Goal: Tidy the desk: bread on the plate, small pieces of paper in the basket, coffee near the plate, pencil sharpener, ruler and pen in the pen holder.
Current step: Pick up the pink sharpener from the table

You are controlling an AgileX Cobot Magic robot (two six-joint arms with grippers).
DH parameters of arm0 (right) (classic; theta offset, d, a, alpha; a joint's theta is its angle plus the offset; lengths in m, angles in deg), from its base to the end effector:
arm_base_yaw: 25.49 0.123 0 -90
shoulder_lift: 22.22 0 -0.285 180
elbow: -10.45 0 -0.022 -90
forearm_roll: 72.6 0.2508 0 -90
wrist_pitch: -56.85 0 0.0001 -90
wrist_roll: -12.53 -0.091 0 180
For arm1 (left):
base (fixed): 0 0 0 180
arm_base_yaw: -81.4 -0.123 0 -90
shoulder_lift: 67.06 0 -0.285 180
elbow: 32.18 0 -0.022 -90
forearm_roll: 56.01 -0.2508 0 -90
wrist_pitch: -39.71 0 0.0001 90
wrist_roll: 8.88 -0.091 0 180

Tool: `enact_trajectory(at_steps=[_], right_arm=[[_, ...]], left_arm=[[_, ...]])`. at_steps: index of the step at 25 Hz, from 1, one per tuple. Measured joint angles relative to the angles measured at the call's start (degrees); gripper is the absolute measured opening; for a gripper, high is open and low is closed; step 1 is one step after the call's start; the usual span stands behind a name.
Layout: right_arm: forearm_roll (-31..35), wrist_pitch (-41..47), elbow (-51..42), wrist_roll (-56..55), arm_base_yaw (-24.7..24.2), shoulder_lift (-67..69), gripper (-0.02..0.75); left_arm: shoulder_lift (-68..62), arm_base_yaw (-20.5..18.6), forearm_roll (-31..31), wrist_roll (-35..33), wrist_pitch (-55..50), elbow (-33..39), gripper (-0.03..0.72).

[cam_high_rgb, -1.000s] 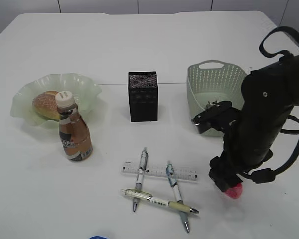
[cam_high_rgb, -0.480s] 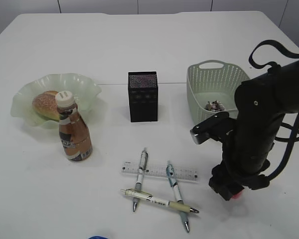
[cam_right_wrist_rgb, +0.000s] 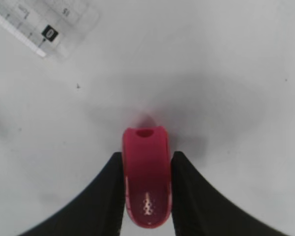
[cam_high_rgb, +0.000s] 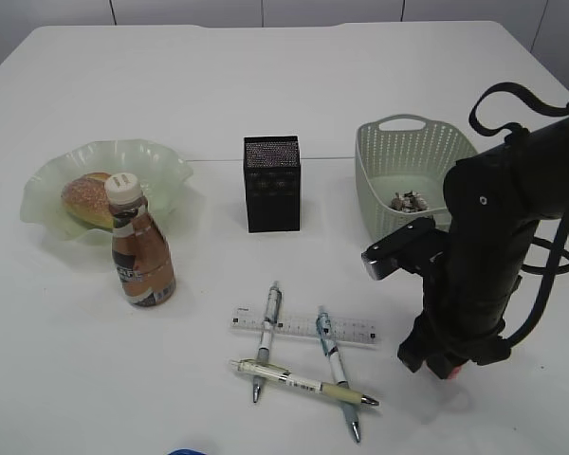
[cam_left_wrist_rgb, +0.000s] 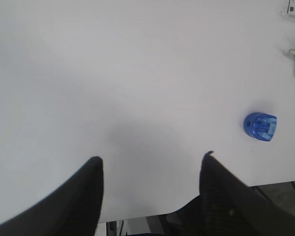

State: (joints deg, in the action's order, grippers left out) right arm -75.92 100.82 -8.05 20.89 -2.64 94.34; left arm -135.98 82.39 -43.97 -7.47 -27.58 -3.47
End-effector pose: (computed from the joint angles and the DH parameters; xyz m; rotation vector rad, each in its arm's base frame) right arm 0.2979 0.1215 0.1250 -0.9010 2.9862 -0.0595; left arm 0.1725 -0.0205 0.2914 -0.0903 2.8669 -0.3023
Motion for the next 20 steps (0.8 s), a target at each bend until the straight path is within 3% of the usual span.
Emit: enact_trajectory(at_steps=[13, 20], right_arm=[[0.8, 1.2, 0.0, 0.1, 0.0, -2.6, 0.184], [6.6, 1.9, 3.6, 0.2, 0.0, -6.3, 0.184]], left_arm=[[0.0, 0.0, 0.0, 0.0, 0.3, 0.0, 0.438], [0.0, 0.0, 0.0, 0.0, 0.5, 0.0, 0.433]])
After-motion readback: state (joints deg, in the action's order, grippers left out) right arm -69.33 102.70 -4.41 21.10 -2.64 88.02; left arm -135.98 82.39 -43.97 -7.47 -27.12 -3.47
